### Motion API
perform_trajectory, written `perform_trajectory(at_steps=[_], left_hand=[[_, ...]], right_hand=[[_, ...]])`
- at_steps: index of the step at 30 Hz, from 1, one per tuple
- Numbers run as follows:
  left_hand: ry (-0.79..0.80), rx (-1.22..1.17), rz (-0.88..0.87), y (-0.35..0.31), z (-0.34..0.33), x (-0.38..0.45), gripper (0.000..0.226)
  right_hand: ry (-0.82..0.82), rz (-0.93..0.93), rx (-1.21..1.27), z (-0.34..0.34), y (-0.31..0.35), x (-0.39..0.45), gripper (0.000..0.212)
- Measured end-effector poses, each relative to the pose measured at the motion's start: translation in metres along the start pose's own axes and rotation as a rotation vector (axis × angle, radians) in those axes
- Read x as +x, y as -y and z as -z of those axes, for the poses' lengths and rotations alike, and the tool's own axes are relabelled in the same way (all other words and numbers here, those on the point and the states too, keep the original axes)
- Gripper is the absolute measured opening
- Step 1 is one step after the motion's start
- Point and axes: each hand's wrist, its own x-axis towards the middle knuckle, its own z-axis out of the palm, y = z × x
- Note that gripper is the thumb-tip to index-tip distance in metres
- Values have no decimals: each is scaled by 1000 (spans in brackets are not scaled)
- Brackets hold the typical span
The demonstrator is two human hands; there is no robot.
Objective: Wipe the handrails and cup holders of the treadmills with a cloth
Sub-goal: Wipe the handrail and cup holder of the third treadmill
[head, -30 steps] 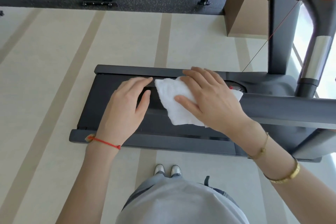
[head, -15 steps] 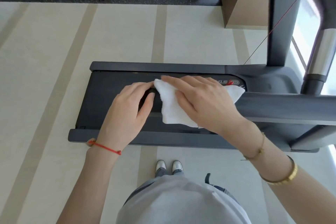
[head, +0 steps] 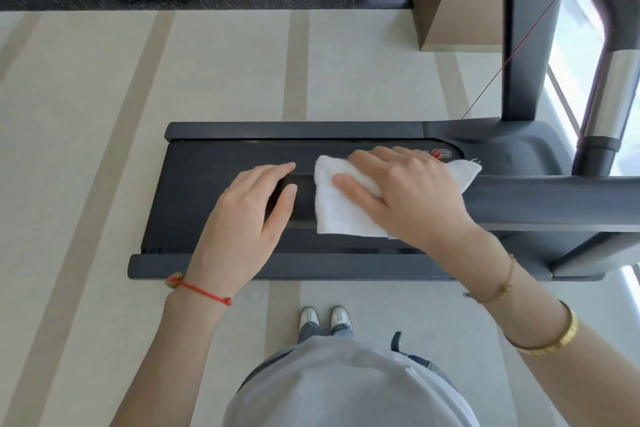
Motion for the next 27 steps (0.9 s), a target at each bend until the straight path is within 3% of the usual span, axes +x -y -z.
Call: perform_trajectory(at_steps=[5, 11, 20, 27], left_hand=[[4, 3, -16, 0, 3, -1, 45], [-34, 1, -9, 3, 3, -7, 42], [-36, -8, -5, 4, 3, -8, 42], [-37, -24, -12, 6, 2, -9, 41]], right_hand=[[-122, -119, -16, 3, -17, -9, 46], [-132, -28, -13, -13, 19, 12, 49], [-204, -119, -48, -4, -21, -11, 48], [-179, 45, -12, -14, 19, 7, 44]])
